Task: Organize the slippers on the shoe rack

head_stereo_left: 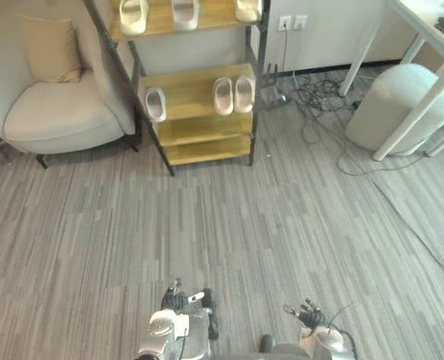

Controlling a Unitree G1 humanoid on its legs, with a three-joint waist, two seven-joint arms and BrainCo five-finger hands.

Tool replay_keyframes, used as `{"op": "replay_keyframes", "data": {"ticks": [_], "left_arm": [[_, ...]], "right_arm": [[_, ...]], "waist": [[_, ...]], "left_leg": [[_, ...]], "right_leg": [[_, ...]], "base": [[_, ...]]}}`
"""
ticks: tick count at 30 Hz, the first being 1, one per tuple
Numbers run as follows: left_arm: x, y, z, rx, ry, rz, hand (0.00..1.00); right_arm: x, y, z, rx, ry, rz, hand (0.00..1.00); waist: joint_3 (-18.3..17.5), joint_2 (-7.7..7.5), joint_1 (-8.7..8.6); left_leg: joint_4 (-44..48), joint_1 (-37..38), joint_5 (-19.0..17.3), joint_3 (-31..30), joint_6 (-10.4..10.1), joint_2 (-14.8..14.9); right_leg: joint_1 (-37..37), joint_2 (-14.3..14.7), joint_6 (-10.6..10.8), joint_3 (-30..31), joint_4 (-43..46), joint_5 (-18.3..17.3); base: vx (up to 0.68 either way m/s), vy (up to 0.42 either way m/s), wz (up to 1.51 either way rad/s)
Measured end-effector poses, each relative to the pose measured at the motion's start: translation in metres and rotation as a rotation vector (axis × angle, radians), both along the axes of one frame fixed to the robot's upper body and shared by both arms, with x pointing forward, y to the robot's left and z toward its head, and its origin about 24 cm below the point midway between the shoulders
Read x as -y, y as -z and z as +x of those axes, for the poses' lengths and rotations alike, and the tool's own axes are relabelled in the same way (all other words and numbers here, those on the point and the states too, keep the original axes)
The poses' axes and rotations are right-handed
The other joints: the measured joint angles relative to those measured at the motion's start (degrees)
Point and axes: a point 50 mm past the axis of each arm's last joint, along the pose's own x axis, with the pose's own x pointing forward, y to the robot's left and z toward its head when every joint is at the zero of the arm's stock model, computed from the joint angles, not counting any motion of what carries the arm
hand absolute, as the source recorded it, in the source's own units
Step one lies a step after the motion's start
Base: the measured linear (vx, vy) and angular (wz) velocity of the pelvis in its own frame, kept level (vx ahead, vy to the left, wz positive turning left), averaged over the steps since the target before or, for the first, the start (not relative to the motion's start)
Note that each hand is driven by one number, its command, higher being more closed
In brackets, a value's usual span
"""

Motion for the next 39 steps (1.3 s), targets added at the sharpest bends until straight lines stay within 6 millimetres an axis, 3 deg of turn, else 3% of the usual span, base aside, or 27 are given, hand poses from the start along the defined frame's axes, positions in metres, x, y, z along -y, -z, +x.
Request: {"op": "replay_keyframes", "data": {"ticks": [2,4,5,7,9,12,13,14,15,16,18,20,21,22,25,27,29,31,32,34,36,39], "left_arm": [[0.000,0.002,-0.002,-0.017,0.010,0.005,0.00],[-0.006,0.005,-0.010,-0.059,0.050,0.039,0.00],[-0.008,0.006,-0.011,-0.067,0.061,0.050,0.00],[-0.011,0.007,-0.014,-0.079,0.061,0.058,0.00],[-0.009,0.008,-0.016,-0.083,0.059,0.051,0.00],[-0.001,0.008,-0.015,-0.080,0.061,0.032,0.00],[-0.001,0.010,-0.018,-0.088,0.059,0.031,0.00],[-0.002,0.011,-0.020,-0.096,0.059,0.033,0.00],[-0.004,0.011,-0.023,-0.100,0.055,0.035,0.00],[0.001,0.013,-0.024,-0.109,0.030,0.014,0.00],[0.009,0.014,-0.024,-0.108,0.024,-0.011,0.00],[0.015,0.013,-0.022,-0.102,0.007,-0.035,0.00],[0.015,0.013,-0.020,-0.094,0.000,-0.038,0.00],[0.015,0.011,-0.017,-0.079,-0.006,-0.039,0.00],[0.015,0.008,-0.012,-0.055,-0.008,-0.043,0.00],[0.016,0.006,-0.008,-0.041,-0.005,-0.042,0.00],[0.016,0.005,-0.005,-0.034,0.001,-0.040,0.00],[0.022,0.005,-0.005,-0.037,0.038,-0.040,0.00],[0.021,0.006,-0.007,-0.041,0.038,-0.038,0.00],[0.011,0.005,-0.006,-0.046,0.040,-0.009,0.00],[0.006,0.005,-0.006,-0.048,0.056,0.011,0.00],[0.003,0.008,-0.012,-0.071,0.055,0.017,0.00]], "right_arm": [[0.001,0.001,-0.002,-0.007,0.000,-0.002,0.00],[0.000,0.000,-0.001,-0.001,-0.012,0.000,0.00],[-0.001,0.000,-0.002,-0.002,-0.012,0.003,0.00],[-0.002,0.002,-0.004,-0.010,-0.017,0.010,0.00],[0.000,-0.001,0.002,0.009,-0.028,0.005,0.00],[0.011,-0.006,0.010,0.044,-0.025,-0.023,0.00],[0.012,-0.008,0.013,0.062,-0.023,-0.027,0.00],[0.012,-0.007,0.009,0.054,-0.020,-0.025,0.00],[0.011,-0.005,0.003,0.040,-0.014,-0.020,0.00],[0.017,-0.009,0.011,0.060,-0.024,-0.038,0.00],[0.022,-0.008,0.008,0.053,-0.023,-0.051,0.00],[0.023,-0.008,0.006,0.047,-0.014,-0.049,0.00],[0.021,-0.007,0.004,0.039,-0.017,-0.045,0.00],[0.019,-0.005,0.000,0.030,-0.011,-0.039,0.00],[0.016,-0.002,-0.007,0.015,-0.002,-0.029,0.00],[0.015,-0.003,-0.004,0.021,-0.002,-0.027,0.00],[0.014,-0.003,-0.003,0.024,0.009,-0.021,0.00],[0.018,-0.003,-0.005,0.020,0.036,-0.024,0.00],[0.019,-0.002,-0.007,0.013,0.038,-0.028,0.00],[0.008,0.000,-0.008,0.007,0.034,-0.001,0.00],[0.001,0.001,-0.009,0.002,0.034,0.016,0.00],[0.004,0.000,-0.007,0.008,0.020,0.005,0.00]], "waist": [[-0.04,-0.03,-0.06],[-0.51,-1.22,-0.59],[-0.32,-1.66,-0.68],[-0.42,-2.11,-0.77],[-0.17,-1.13,-1.01],[0.94,1.20,-2.13],[0.98,1.25,-3.14],[0.69,0.42,-3.26],[0.08,-0.77,-3.19],[0.10,2.00,-2.90],[-0.77,3.43,-3.48],[-0.73,4.99,-3.26],[-0.56,5.01,-2.98],[-0.34,4.71,-2.76],[-0.02,3.75,-2.72],[0.00,3.66,-2.58],[0.38,3.01,-2.28],[0.26,3.47,-2.21],[-0.13,3.84,-2.07],[-1.04,0.75,-2.04],[-1.36,-1.09,-1.40],[-1.27,-0.07,-0.94]], "left_leg": [[1.92,2.26,-3.90,0.36,0.24,-0.05],[1.46,6.74,-6.61,0.47,0.69,-1.37],[1.43,8.57,-6.59,0.47,0.88,-1.80],[-1.55,14.05,-7.26,-0.01,1.22,-2.64],[-5.18,18.28,-7.21,-0.40,1.14,-1.65],[-8.06,21.69,-7.21,-2.03,1.13,1.25],[-9.00,22.58,-7.29,-2.95,0.85,1.74],[-9.23,23.58,-7.60,-3.38,-0.68,1.21],[-8.94,24.87,-9.38,-3.97,-3.65,0.98],[-7.76,26.86,-11.94,-4.62,-6.66,3.38],[-0.61,24.19,-11.64,-6.45,-7.17,5.21],[15.90,17.40,-8.60,-7.08,-10.96,8.77],[24.50,14.17,-7.51,-6.79,-11.08,10.78],[32.68,10.98,-8.19,-5.35,-10.50,12.82],[34.00,6.53,-10.27,-0.17,-8.23,13.84],[23.39,3.37,-11.16,1.48,-7.35,12.19],[8.96,2.85,-9.92,0.86,-6.94,8.29],[-6.80,3.64,0.17,-1.19,-7.05,4.69],[-7.51,4.21,4.08,-1.41,-3.68,4.41],[-8.08,5.37,2.86,-0.30,-2.51,1.63],[-6.81,5.81,-0.27,0.49,-1.43,-0.13],[-6.54,9.55,-4.45,1.73,-0.77,-0.64]], "right_leg": [[-4.30,-1.60,1.61,1.55,14.00,-2.08],[-12.55,-4.29,6.97,4.23,35.98,-0.99],[-14.45,-4.95,6.99,3.96,41.68,-1.46],[-17.62,-6.03,2.46,0.08,46.23,-4.17],[-20.78,-4.26,-0.79,-3.94,41.46,-6.18],[-25.64,0.73,-2.54,-4.18,25.91,-5.12],[-26.53,2.03,-1.94,-2.50,15.84,-0.13],[-26.05,2.23,-1.93,-0.74,8.41,5.51],[-25.42,1.76,-2.51,1.06,4.50,13.09],[-26.15,3.21,-5.41,0.11,9.98,15.05],[-25.19,3.66,-6.04,-1.24,11.63,9.97],[-21.09,5.34,-7.11,-2.73,10.23,7.64],[-18.40,5.85,-7.78,-3.30,8.52,6.83],[-13.96,6.38,-8.22,-3.96,6.24,5.92],[-7.71,6.26,-7.91,-4.03,1.19,5.74],[-5.34,5.86,-7.04,-3.55,-1.22,6.05],[-4.64,4.06,-5.97,-2.94,-1.75,5.74],[-3.63,2.61,-3.26,-2.22,-1.79,4.36],[-2.95,2.75,-1.96,-1.64,-1.76,3.55],[-2.30,-0.19,-0.05,-1.11,-1.58,2.61],[-2.29,-2.38,1.16,-0.92,-0.03,1.80],[-7.79,-4.71,2.09,1.23,16.50,1.20]], "base": [[0.33,0.160,-0.10],[0.43,0.191,0.03],[0.51,0.116,0.27],[0.46,0.032,0.19],[0.46,-0.011,0.05],[0.48,-0.103,0.25],[0.47,-0.160,0.54],[0.48,-0.201,0.56],[0.49,-0.230,0.31],[0.56,-0.268,0.30],[0.45,-0.214,0.39],[0.49,-0.231,0.35],[0.48,-0.203,0.18],[0.37,-0.129,0.09],[0.27,-0.057,0.06],[0.33,0.036,-0.13],[0.29,0.150,-0.13],[0.30,0.225,-0.10],[0.29,0.198,-0.08],[0.30,0.185,0.02],[0.25,0.191,-0.10],[0.22,0.236,-0.25]]}}
